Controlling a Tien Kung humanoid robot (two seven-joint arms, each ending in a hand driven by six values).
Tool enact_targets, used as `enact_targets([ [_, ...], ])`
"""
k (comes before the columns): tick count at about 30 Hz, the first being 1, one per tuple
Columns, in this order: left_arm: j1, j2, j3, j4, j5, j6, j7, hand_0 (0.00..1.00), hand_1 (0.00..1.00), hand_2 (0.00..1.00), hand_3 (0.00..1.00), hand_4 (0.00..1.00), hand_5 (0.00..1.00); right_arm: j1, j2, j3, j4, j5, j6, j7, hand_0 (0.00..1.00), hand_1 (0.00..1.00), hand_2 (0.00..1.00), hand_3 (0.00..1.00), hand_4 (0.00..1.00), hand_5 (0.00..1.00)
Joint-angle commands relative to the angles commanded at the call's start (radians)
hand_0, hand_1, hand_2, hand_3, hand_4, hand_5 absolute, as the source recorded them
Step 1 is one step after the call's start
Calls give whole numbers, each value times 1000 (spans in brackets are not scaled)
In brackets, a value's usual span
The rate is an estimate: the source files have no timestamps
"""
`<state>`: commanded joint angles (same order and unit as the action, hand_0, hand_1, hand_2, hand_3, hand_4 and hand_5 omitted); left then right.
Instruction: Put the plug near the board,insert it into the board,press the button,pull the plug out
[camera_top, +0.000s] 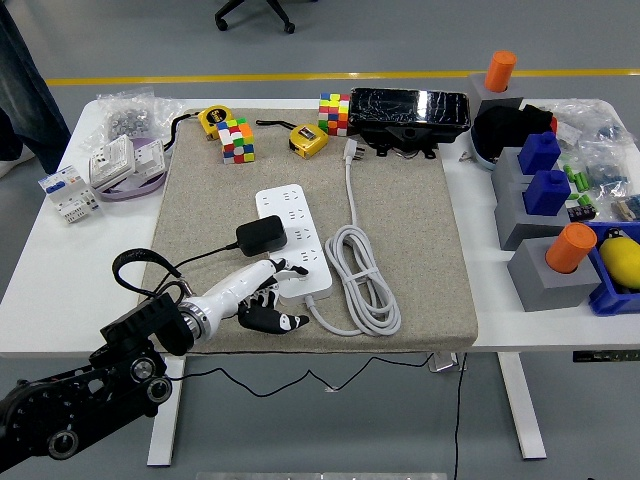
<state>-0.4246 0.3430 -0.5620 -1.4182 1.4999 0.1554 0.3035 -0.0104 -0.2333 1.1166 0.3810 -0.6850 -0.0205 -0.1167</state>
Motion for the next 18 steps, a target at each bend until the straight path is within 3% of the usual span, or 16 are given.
enact_targets([
  [15,0,-1,9,18,3,-17,26,74,71,137,806,831,229,0,0,-2,0,0,0,0,544,646,667,568,909,428],
  [16,2,-1,5,15,6,-11,17,84,73,146,726,829,237,0,0,-1,0,0,0,0,545,646,666,568,909,428],
  [18,3,-1,-2,11,8,11,-21,84,73,146,726,829,237,-1,0,-1,0,0,0,0,545,646,666,568,909,428],
])
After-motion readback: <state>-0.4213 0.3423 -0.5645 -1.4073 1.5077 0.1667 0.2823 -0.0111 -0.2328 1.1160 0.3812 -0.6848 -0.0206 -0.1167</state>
